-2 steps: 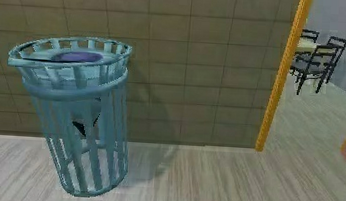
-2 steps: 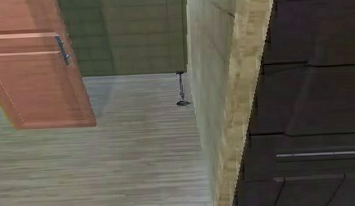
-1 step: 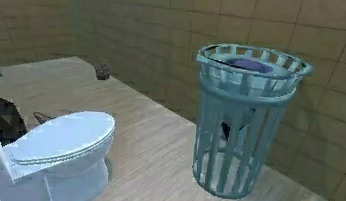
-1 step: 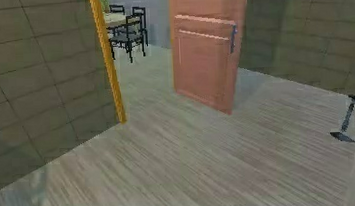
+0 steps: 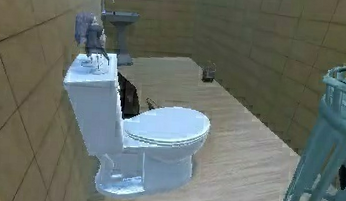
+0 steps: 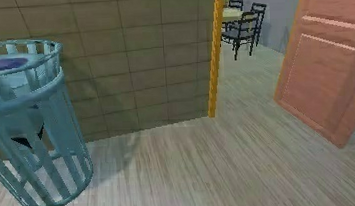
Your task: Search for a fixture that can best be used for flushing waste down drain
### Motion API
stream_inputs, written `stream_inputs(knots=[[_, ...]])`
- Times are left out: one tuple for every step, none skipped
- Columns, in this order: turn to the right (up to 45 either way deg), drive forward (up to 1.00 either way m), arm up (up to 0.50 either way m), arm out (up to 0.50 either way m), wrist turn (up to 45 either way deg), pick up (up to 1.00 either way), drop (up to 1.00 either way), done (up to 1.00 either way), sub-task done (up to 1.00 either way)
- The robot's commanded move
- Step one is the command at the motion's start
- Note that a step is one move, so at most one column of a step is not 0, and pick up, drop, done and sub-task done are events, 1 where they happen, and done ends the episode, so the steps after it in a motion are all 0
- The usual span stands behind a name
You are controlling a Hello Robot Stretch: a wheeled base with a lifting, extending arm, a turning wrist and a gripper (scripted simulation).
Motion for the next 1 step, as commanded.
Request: stream_inputs(knots=[[0.0, 0.45, 0.0, 0.0, 0.0, 0.0, 0.0, 0.0, 0.0]])
